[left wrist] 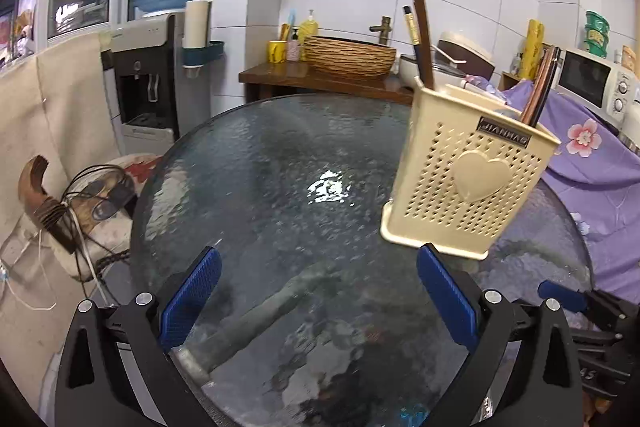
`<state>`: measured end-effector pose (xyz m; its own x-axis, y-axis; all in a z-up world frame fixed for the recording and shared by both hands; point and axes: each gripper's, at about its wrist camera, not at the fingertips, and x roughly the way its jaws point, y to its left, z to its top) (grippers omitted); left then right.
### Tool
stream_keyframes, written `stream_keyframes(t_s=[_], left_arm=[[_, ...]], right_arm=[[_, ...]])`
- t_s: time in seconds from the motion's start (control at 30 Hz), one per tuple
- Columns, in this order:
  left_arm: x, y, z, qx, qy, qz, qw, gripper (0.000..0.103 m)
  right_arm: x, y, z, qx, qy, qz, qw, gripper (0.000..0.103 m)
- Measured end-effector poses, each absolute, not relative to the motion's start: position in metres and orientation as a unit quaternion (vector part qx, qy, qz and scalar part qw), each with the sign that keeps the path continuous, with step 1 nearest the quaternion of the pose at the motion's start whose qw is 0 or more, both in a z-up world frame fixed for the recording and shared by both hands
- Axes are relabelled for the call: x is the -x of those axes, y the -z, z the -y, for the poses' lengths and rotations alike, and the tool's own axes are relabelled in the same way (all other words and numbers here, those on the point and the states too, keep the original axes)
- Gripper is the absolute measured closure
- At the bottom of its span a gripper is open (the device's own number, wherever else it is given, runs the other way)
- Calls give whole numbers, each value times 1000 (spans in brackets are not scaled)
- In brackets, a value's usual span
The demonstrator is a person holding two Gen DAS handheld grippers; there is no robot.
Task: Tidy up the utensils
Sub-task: 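Move the right tool down to the remaining spoon on the table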
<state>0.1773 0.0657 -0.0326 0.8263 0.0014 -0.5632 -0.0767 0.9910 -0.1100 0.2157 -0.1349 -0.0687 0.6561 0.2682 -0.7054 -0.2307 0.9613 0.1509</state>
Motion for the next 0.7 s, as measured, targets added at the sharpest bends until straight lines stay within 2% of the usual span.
stream_keyframes(t_s=[0.47,0.7], left_arm=[[-169,44,-71,69,-26,-307,949,7],[-169,46,-81,79,-35,-312,946,7]], right_arm=[[-221,96,111,-10,-144,-433,890,43],[-226,96,89,42,-127,-437,889,43]])
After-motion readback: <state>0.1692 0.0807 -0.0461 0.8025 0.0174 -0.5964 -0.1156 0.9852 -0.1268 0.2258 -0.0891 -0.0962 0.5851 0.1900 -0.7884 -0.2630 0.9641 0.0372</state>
